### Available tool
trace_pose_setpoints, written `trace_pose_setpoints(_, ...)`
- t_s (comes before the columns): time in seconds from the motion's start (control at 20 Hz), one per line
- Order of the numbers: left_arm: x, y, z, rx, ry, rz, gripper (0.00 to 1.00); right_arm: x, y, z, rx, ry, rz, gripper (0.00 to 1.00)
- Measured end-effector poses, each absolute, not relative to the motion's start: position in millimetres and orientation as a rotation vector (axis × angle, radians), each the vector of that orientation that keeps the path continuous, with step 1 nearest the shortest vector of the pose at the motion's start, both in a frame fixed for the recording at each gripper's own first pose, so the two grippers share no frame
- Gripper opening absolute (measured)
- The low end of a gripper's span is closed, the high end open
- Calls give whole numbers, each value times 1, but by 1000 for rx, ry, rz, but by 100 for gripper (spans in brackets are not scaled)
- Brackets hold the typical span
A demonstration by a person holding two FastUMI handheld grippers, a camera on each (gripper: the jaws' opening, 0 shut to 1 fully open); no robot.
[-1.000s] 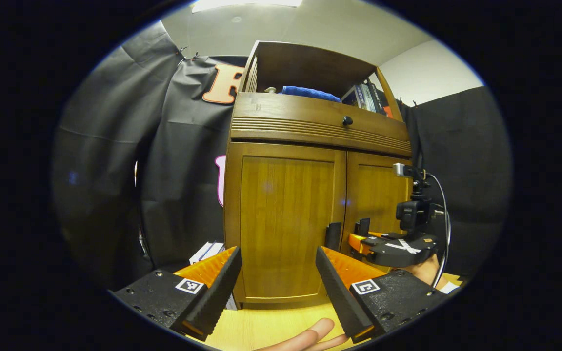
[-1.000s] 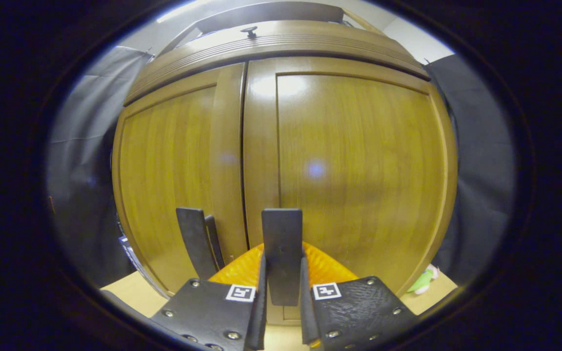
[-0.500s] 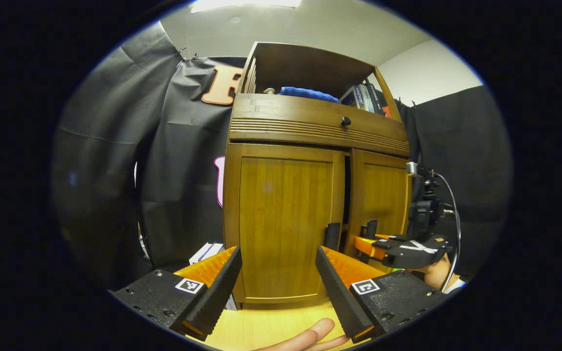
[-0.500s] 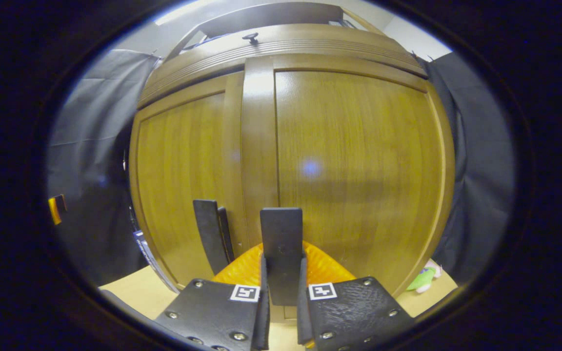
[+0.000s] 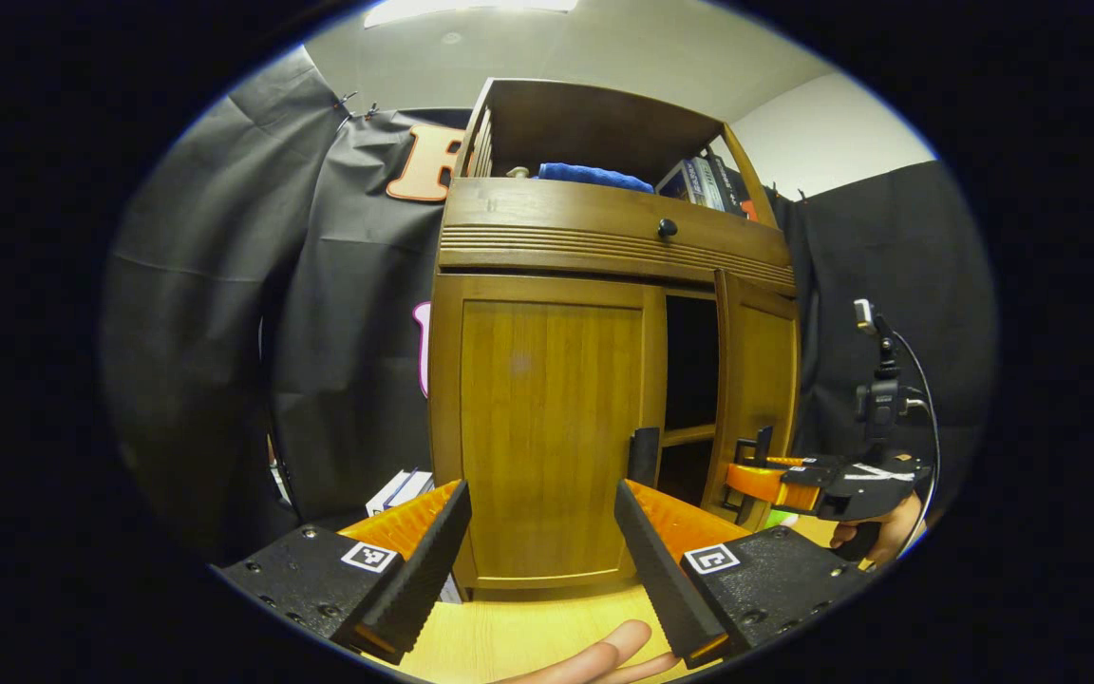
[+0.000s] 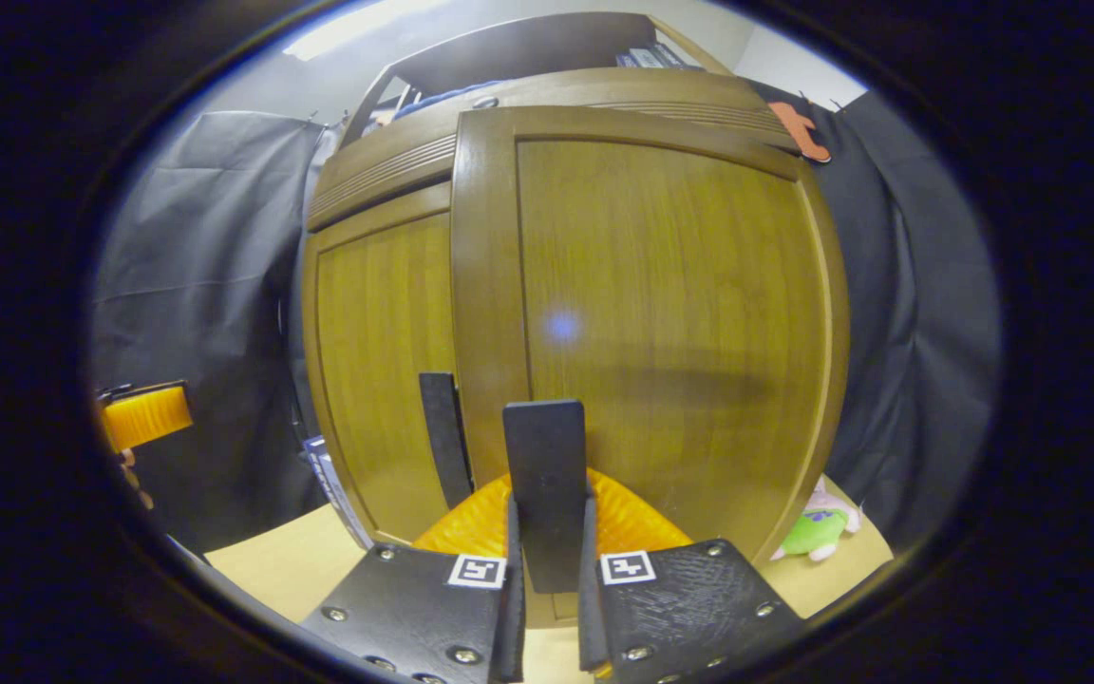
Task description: Open the right door of the double-door shoe cabinet with the right hand, and open the left door with the left hand.
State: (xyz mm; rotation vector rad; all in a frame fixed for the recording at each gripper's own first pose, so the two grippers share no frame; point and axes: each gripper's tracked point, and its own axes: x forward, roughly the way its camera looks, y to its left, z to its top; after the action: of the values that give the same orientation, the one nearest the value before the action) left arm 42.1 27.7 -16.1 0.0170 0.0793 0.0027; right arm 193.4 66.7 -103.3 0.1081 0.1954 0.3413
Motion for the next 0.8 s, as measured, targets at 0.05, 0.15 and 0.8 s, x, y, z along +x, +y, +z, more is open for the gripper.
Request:
trace_pose_setpoints(0.05, 43, 27, -17, 19, 79, 0, 94, 189, 64, -102, 108, 191, 349, 22)
trace_pose_setpoints(0.15, 44, 24, -20, 23, 87, -9, 94, 178, 55, -100, 105, 181, 359, 22)
trace_pose_setpoints(0.8, 40, -4, -28, 60, 97, -65, 94, 121, -15, -93, 99, 166, 297, 22)
